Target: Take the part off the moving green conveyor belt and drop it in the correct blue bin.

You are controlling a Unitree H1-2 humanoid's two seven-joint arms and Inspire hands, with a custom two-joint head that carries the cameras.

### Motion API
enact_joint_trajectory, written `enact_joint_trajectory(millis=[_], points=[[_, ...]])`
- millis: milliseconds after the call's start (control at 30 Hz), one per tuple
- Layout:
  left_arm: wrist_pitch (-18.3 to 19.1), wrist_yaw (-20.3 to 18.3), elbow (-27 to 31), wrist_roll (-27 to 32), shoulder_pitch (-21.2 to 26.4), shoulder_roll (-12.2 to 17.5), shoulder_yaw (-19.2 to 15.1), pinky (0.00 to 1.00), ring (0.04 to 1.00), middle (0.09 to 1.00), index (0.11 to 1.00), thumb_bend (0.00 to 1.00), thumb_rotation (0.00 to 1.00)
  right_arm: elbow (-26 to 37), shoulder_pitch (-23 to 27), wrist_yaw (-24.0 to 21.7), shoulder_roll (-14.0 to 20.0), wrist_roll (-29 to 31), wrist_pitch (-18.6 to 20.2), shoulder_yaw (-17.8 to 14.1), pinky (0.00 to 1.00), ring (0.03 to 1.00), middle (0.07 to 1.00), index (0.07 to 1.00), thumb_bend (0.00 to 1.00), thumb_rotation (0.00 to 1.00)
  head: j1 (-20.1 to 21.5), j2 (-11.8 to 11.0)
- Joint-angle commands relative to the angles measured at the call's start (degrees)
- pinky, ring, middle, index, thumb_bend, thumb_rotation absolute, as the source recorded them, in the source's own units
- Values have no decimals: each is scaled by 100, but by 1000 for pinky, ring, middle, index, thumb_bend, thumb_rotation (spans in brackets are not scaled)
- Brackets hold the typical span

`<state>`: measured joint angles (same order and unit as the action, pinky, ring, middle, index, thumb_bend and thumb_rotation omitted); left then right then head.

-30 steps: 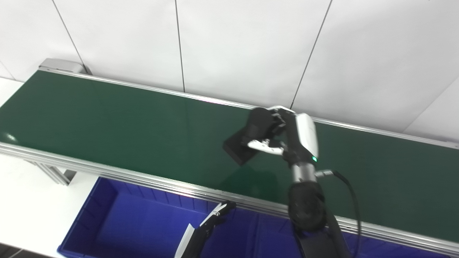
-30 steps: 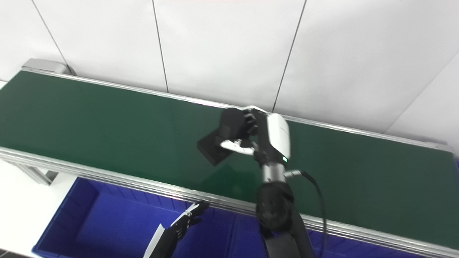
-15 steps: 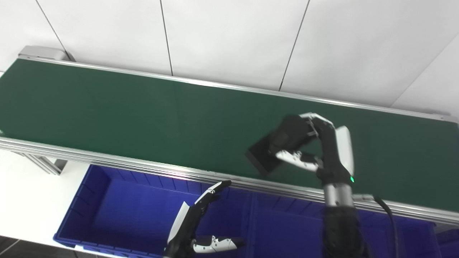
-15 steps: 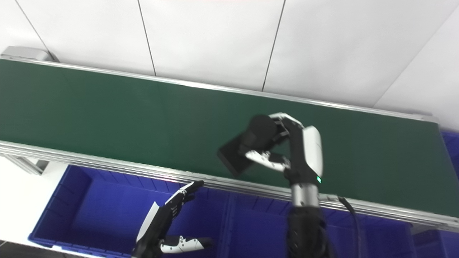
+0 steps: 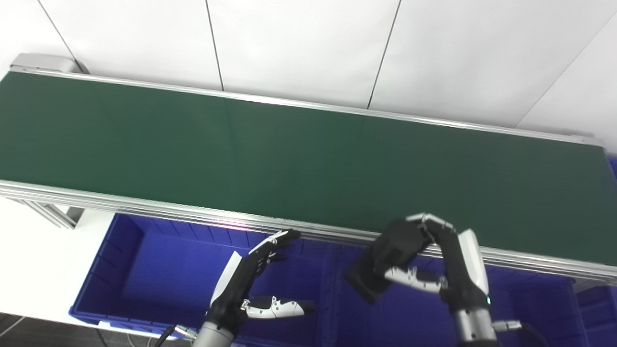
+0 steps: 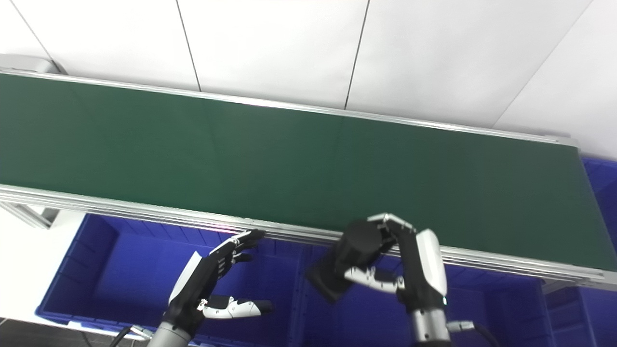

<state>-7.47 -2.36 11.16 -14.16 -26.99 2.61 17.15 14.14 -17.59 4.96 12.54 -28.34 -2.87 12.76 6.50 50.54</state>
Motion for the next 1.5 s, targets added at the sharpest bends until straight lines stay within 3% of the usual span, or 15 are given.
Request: enact_joint_trajectory(millis=[0,400,500,667,767,800,867,900,967,1033,1233,1467], points=[[-96,-9,156,-44,-33,37,3,784,837,875,802,814,160,118,-59,-71,119,-16,-310,-28,382,442,449,536,512,0,22,18],[-1,-86,219,-155,6,153,14,801,862,880,804,798,111,-233,-205,-139,320,-412,-254,-4,383,443,439,535,513,0,190,188],[65,-134,262,-106,15,160,-1,770,848,883,805,797,105,-238,-192,-226,333,-534,-60,-38,386,445,440,535,513,0,304,210],[200,-158,366,-185,6,178,-6,811,870,886,811,794,118,-170,-212,-485,364,-687,270,-102,418,478,451,543,513,0,317,227],[249,-171,388,-168,11,185,-2,819,874,887,813,789,124,-42,-237,-655,362,-792,485,-111,482,559,475,523,519,0,304,256],[266,-180,400,-160,10,190,-1,820,875,889,813,789,123,4,-251,-708,347,-778,547,-119,522,621,628,508,514,75,299,258],[314,-203,426,-168,17,206,7,822,876,891,813,788,123,82,-287,-794,318,-762,647,-131,557,673,725,501,513,115,295,252],[341,-214,438,-178,23,215,12,819,871,888,816,786,123,114,-304,-827,307,-764,690,-132,598,725,784,681,621,106,295,252],[357,-226,439,-187,42,222,14,820,868,884,817,787,115,135,-346,-799,311,-765,605,-114,639,774,827,790,699,133,296,252],[353,-235,434,-149,53,223,4,818,865,887,818,787,105,147,-397,-712,308,-761,470,-110,673,802,847,831,732,203,292,249],[430,-241,467,-155,96,225,-9,807,866,901,824,790,115,238,-595,-359,112,-547,279,-219,682,838,895,866,780,322,308,234],[400,-253,405,-57,157,216,-26,795,860,908,828,794,91,142,-870,305,-172,-245,-503,-272,685,821,872,870,773,400,272,188]])
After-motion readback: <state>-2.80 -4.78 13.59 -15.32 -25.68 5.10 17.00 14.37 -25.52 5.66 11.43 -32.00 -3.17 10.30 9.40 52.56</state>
